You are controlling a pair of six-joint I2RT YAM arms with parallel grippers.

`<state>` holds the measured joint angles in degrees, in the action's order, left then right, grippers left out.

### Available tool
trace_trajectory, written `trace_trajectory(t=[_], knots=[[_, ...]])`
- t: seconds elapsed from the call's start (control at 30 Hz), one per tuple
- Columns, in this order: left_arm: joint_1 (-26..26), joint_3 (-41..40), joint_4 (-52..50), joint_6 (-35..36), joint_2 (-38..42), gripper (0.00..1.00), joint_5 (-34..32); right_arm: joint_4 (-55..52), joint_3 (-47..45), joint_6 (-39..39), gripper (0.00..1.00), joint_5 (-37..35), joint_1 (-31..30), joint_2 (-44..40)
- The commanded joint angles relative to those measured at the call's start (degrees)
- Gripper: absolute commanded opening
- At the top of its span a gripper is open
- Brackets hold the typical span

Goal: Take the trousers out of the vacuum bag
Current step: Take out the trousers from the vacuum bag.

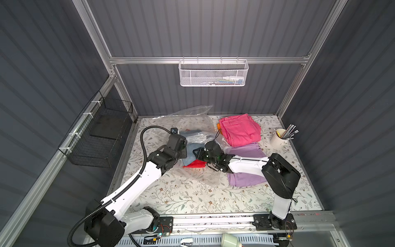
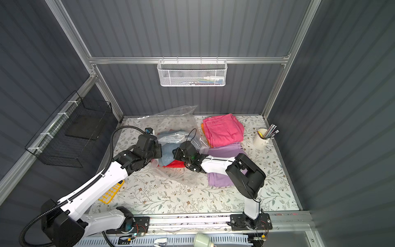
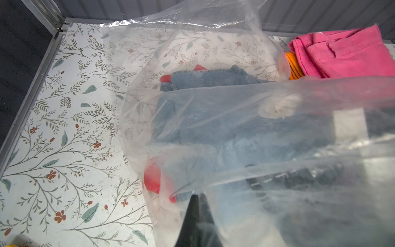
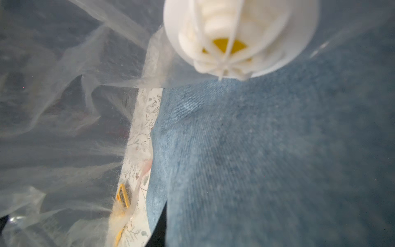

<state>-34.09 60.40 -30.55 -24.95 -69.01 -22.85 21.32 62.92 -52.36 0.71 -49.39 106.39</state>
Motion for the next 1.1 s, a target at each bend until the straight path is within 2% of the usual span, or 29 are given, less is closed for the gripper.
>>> trace_trajectory(t=[0.0,0.1,0.23,0.37,0.5,0.63,0.87,0.93,1.07], knots=[[-0.4,2.85,-0.74,-1.84,-0.01,0.0,0.82,1.94,2.63,5.87,0.05,3.12,-0.84,-0.8],[-1.96,5.14,-1.56,-2.75,-1.48,0.0,1.82,1.15,3.25,8.57,0.05,3.52,-0.77,-0.49],[-7.35,7.49,-4.0,-2.9,-2.18,0.0,-2.36,-0.21,6.63,9.73,0.05,7.95,1.33,2.9],[-7.76,6.56,-5.46,-4.01,-0.05,0.0,-4.81,-3.72,13.54,12.03,0.05,12.33,3.84,7.92],[-7.83,5.34,-4.41,-4.66,1.57,0.0,-4.5,-7.85,19.1,14.23,0.05,14.65,4.73,10.59],[-7.84,5.69,-3.85,-4.34,-0.04,0.0,-4.35,-6.12,16.04,11.81,0.05,13.85,3.9,8.29],[-7.84,6.45,-1.92,-3.32,-2.94,0.0,-5.53,4.28,3.23,1.66,0.05,5.62,1.48,0.37],[-7.82,6.48,-1.4,-3.33,-3.43,0.0,-5.38,5.97,1.64,0.24,0.05,3.66,0.64,0.54],[-7.83,6.83,-1.01,-3.23,-3.8,0.0,-5.52,6.23,2.17,-0.14,0.04,4.19,-0.3,2.02]])
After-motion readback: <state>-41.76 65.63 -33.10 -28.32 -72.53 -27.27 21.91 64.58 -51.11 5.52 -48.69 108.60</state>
